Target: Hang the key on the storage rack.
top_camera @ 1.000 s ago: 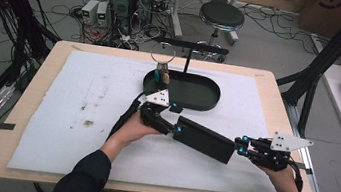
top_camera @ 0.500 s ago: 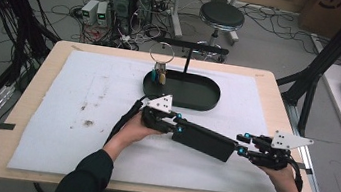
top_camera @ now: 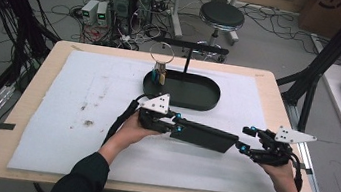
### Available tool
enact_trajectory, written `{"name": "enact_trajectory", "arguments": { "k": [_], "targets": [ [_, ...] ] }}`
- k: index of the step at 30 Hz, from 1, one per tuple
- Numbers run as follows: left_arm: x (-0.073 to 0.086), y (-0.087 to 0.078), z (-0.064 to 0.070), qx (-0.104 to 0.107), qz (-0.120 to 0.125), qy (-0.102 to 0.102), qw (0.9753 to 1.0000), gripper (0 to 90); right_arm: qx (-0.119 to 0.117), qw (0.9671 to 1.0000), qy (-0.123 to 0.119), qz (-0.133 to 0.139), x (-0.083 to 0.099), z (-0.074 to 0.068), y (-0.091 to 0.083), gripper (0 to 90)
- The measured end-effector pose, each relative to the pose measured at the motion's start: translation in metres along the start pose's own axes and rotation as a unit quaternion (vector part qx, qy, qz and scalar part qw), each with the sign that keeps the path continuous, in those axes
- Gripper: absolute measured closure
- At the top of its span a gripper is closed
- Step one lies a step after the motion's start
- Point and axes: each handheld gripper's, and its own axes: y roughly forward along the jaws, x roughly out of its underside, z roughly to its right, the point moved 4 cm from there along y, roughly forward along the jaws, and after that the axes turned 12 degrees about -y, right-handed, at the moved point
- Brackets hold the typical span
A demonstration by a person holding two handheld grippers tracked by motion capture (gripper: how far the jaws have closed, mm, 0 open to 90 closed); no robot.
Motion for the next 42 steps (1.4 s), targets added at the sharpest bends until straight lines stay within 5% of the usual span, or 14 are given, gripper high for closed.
{"name": "enact_trajectory", "arguments": {
  "k": [12,26,29,34,42],
  "targets": [
    [-0.005,-0.024,0.011,0.009,0.033,-0.004,0.9994,74.5,-0.042,0.9990,0.006,-0.011,-0.007,-0.011,0.031,30.2],
    [-0.002,-0.035,0.014,-0.006,0.047,-0.013,0.9988,71.9,-0.089,0.9954,-0.033,0.001,-0.016,-0.023,0.047,75.1],
    [0.000,-0.036,0.009,-0.024,0.052,-0.028,0.9980,65.2,-0.092,0.9951,-0.035,0.002,-0.018,-0.024,0.049,76.3],
    [-0.003,-0.050,0.004,-0.051,0.077,-0.059,0.9940,41.1,-0.074,0.9967,-0.034,-0.003,-0.019,-0.024,0.048,76.7],
    [0.012,-0.080,0.007,-0.096,0.081,-0.094,0.9876,26.1,-0.042,0.9989,-0.020,0.006,-0.020,-0.013,0.042,76.7]
  ]
}}
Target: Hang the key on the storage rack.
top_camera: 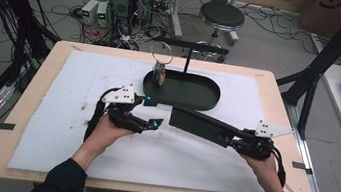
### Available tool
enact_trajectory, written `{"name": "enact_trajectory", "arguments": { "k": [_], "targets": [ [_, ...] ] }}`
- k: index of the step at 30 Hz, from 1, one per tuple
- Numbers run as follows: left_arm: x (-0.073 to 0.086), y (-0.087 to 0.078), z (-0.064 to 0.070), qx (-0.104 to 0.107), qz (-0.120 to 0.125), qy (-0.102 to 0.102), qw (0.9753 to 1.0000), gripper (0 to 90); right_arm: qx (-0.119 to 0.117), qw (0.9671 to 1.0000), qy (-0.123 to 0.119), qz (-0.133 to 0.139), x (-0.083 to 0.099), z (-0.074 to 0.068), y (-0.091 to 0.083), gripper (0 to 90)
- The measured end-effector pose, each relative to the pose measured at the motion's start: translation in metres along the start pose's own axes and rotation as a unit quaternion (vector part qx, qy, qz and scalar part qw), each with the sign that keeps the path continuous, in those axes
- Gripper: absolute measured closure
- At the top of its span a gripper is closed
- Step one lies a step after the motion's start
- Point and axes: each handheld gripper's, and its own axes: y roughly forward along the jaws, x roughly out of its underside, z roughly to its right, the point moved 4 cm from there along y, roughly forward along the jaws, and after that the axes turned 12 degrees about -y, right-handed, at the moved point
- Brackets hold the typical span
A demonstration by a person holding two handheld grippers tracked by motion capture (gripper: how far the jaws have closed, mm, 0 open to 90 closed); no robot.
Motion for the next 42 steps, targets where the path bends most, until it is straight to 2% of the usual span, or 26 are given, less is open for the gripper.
{"name": "enact_trajectory", "arguments": {
  "k": [2,5,7,9,13,16,20,24,25,28,30,34,37,39,41,42],
  "targets": [
    [0.007,-0.009,-0.001,-0.010,-0.005,-0.009,0.9999,23.2,0.013,0.9999,0.005,0.002,0.000,0.004,-0.002,76.7],
    [0.018,-0.023,-0.001,-0.043,-0.013,-0.017,0.9989,22.2,0.031,0.9995,0.005,-0.002,-0.004,0.011,-0.005,76.7],
    [0.024,-0.034,0.000,-0.065,-0.012,-0.018,0.9976,22.1,0.043,0.9991,0.006,-0.001,-0.007,0.017,-0.006,76.6],
    [0.031,-0.047,0.003,-0.100,-0.017,-0.018,0.9947,22.2,0.055,0.9984,0.008,-0.006,-0.008,0.024,-0.004,76.6],
    [0.039,-0.059,0.007,-0.123,-0.019,-0.026,0.9919,22.1,0.077,0.9969,0.013,-0.015,-0.011,0.039,0.003,76.6],
    [0.044,-0.068,0.011,-0.135,-0.015,-0.008,0.9907,22.2,0.087,0.9957,0.015,-0.027,-0.016,0.052,0.011,76.5],
    [0.046,-0.075,0.014,-0.145,-0.002,0.015,0.9893,22.3,0.096,0.9946,0.010,-0.040,-0.024,0.067,0.024,76.5],
    [0.047,-0.080,0.015,-0.143,0.015,0.009,0.9896,22.5,0.106,0.9927,0.009,-0.056,-0.028,0.081,0.040,76.5],
    [0.048,-0.081,0.015,-0.143,0.016,0.011,0.9895,22.5,0.111,0.9924,0.009,-0.053,-0.028,0.084,0.045,76.6],
    [0.047,-0.083,0.016,-0.143,0.018,0.013,0.9895,22.5,0.112,0.9919,0.024,-0.056,-0.026,0.094,0.057,76.5],
    [0.046,-0.085,0.018,-0.140,0.025,0.013,0.9898,22.5,0.118,0.9907,0.023,-0.064,-0.025,0.099,0.065,76.5],
    [0.045,-0.087,0.020,-0.137,0.032,0.016,0.9899,22.5,0.125,0.9901,0.024,-0.060,-0.024,0.108,0.080,76.5],
    [0.045,-0.088,0.021,-0.137,0.033,0.017,0.9898,22.6,0.121,0.9898,0.041,-0.062,-0.020,0.114,0.089,76.6],
    [0.046,-0.088,0.020,-0.139,0.033,0.016,0.9896,22.5,0.121,0.9897,0.033,-0.069,-0.020,0.116,0.095,76.5],
    [0.047,-0.089,0.019,-0.151,0.035,0.017,0.9878,24.2,0.117,0.9899,0.028,-0.074,-0.023,0.117,0.102,76.5],
    [0.048,-0.090,0.018,-0.163,0.033,0.017,0.9860,26.5,0.116,0.9900,0.026,-0.076,-0.024,0.118,0.105,76.5]
  ]
}}
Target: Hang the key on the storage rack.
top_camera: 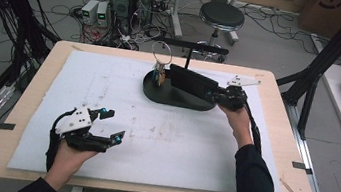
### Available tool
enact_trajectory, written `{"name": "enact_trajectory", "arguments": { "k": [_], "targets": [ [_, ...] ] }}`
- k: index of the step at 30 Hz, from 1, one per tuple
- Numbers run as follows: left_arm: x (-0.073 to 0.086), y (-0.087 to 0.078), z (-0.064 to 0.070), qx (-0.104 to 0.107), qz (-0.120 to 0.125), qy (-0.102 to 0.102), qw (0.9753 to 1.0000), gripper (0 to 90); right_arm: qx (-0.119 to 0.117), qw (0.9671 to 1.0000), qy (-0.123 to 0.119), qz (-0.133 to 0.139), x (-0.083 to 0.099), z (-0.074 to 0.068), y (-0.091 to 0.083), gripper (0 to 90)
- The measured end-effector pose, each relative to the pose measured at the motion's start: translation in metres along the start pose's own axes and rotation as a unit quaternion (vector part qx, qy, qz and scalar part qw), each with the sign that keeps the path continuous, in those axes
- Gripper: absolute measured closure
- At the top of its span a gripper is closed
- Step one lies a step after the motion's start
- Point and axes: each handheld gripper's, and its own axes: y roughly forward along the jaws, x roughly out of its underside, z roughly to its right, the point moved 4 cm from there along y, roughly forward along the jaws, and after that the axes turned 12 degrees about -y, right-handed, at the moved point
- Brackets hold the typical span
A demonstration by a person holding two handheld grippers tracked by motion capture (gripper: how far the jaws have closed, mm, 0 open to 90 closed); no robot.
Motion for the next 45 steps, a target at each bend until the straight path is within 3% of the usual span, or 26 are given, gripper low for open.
{"name": "enact_trajectory", "arguments": {
  "k": [1,8,16,27,35,37,45],
  "targets": [
    [0.001,0.000,-0.001,-0.012,0.000,-0.003,0.9999,26.9,0.002,1.0000,-0.001,-0.003,-0.001,0.001,0.003,76.5],
    [0.002,-0.005,-0.005,-0.015,0.006,-0.008,0.9998,26.9,0.000,1.0000,0.006,-0.007,0.001,0.002,0.018,76.4],
    [0.003,-0.004,-0.004,-0.019,0.003,-0.002,0.9998,26.8,-0.015,0.9998,0.011,0.009,0.007,0.003,0.026,76.0],
    [0.003,-0.004,-0.001,-0.013,0.013,0.006,0.9998,26.8,-0.009,0.9993,0.018,-0.030,0.017,0.010,0.026,73.9],
    [0.005,-0.002,-0.001,-0.008,0.013,0.003,0.9999,26.8,0.002,0.9957,0.021,-0.090,0.026,0.012,0.026,66.8],
    [0.005,-0.002,-0.001,-0.010,0.013,0.000,0.9999,26.2,0.002,0.9957,0.032,-0.087,0.026,0.013,0.025,66.4],
    [0.008,-0.002,-0.002,-0.010,0.009,-0.001,0.9999,26.2,0.018,0.9959,0.029,-0.084,0.023,0.014,0.022,60.6]
  ]
}}
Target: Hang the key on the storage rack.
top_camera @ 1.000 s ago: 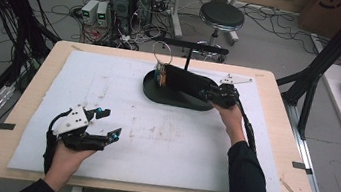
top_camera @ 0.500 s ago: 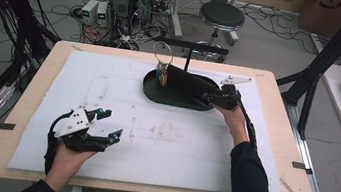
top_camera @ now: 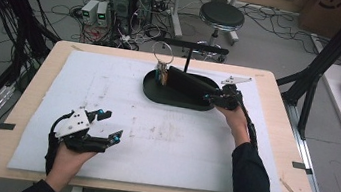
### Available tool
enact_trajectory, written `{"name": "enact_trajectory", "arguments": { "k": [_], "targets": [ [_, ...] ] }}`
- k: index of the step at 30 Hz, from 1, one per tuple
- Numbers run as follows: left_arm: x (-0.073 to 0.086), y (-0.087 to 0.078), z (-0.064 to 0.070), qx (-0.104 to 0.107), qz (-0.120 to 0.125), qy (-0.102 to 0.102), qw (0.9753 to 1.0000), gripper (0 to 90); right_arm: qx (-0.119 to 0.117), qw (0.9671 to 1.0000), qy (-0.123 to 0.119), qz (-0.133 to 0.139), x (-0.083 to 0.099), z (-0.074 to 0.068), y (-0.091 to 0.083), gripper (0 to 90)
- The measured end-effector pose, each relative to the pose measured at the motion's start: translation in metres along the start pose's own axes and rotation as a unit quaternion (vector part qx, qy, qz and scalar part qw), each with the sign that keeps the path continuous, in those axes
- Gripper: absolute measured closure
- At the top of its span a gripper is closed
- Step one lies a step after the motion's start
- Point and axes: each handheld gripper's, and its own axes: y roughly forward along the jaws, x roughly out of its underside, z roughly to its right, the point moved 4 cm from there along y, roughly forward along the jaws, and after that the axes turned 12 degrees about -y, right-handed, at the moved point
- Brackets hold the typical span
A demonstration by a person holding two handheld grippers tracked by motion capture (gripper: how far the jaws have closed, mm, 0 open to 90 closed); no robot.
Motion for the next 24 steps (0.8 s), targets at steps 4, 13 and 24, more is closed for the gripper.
{"name": "enact_trajectory", "arguments": {
  "k": [4,13,24],
  "targets": [
    [0.001,0.000,-0.001,-0.002,-0.003,0.000,1.0000,26.2,0.016,0.9999,-0.004,-0.001,-0.002,0.000,-0.002,52.9],
    [0.002,0.000,-0.005,-0.010,-0.006,-0.002,0.9999,26.1,0.033,0.9994,0.002,0.003,-0.004,0.004,-0.012,43.2],
    [0.003,0.005,-0.022,-0.053,-0.019,-0.018,0.9982,26.2,0.029,0.9986,0.014,0.041,-0.006,0.004,-0.053,34.0]
  ]
}}
